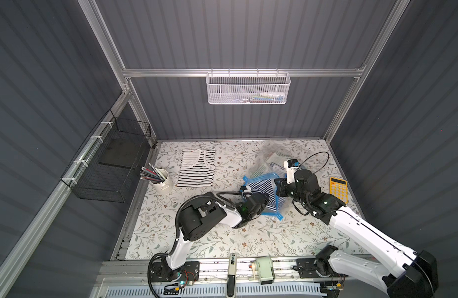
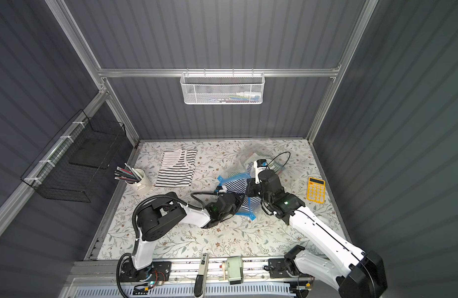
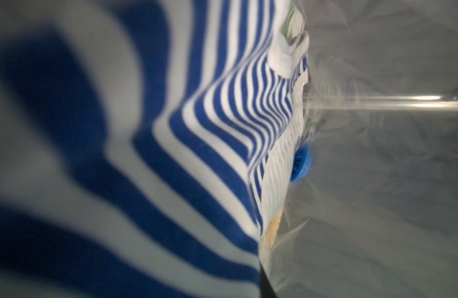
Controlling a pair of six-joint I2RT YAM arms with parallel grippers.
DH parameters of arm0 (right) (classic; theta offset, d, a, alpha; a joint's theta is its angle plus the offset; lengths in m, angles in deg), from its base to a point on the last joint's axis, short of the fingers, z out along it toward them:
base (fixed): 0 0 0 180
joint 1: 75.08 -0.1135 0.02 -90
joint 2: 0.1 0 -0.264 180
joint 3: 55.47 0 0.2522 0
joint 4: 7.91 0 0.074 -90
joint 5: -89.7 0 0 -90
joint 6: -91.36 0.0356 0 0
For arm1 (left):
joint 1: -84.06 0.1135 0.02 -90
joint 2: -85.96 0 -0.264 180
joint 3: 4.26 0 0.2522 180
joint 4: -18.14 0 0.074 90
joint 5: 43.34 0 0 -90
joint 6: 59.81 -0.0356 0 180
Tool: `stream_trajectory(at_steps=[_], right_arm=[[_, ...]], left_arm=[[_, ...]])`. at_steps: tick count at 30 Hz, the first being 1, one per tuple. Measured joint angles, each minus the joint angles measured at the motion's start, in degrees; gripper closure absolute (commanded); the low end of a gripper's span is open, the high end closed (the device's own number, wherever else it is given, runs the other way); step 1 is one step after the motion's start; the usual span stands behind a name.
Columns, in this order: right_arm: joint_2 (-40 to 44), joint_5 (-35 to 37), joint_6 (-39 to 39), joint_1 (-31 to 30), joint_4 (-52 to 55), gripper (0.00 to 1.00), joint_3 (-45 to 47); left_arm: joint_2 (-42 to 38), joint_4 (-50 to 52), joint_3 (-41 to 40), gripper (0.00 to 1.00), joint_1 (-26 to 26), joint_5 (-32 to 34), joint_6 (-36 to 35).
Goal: Take the tank top out of the vacuum bag
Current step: Take out the tank top from the vacuum bag.
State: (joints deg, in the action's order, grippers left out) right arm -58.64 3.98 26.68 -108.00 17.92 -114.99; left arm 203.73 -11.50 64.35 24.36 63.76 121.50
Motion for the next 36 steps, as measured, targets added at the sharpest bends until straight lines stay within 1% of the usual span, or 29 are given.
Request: stream_trajectory(at_steps=[5, 12, 15, 18, 22, 27, 31, 36], right_arm=[[1.6, 0.2, 0.0, 0.0, 0.0, 1.00, 0.1], [1.7, 0.2, 0.2, 0.0, 0.3, 1.00, 0.1], [1.8, 0.2, 0.2, 0.0, 0.3, 1.00, 0.1], [1.8, 0.2, 0.2, 0.0, 0.3, 1.00, 0.1], [1.8, 0.2, 0.2, 0.0, 0.3, 1.00, 0.1], [1.8, 0.2, 0.2, 0.0, 0.4, 1.00, 0.1], [1.8, 0.2, 0.3, 0.0, 0.4, 1.00, 0.1], [1.8, 0.2, 0.4, 0.0, 0.4, 1.00, 0.1]], left_arm=[[-1.7, 1.3, -0.3, 1.00, 0.0, -0.2, -2.7], [-9.7, 2.8, -0.9, 1.00, 0.0, -0.2, -5.7], [-12.0, 2.4, -2.3, 1.00, 0.0, -0.2, -5.8], [-12.7, 2.5, -3.5, 1.00, 0.0, -0.2, -5.7], [-14.5, 4.0, -4.8, 1.00, 0.0, -0.2, -4.2], [-22.5, 7.9, -7.6, 1.00, 0.0, -0.2, -3.1], [-28.4, 11.2, -8.1, 1.00, 0.0, 0.1, -3.0], [-32.3, 15.3, -8.1, 1.00, 0.0, 0.3, -2.1]])
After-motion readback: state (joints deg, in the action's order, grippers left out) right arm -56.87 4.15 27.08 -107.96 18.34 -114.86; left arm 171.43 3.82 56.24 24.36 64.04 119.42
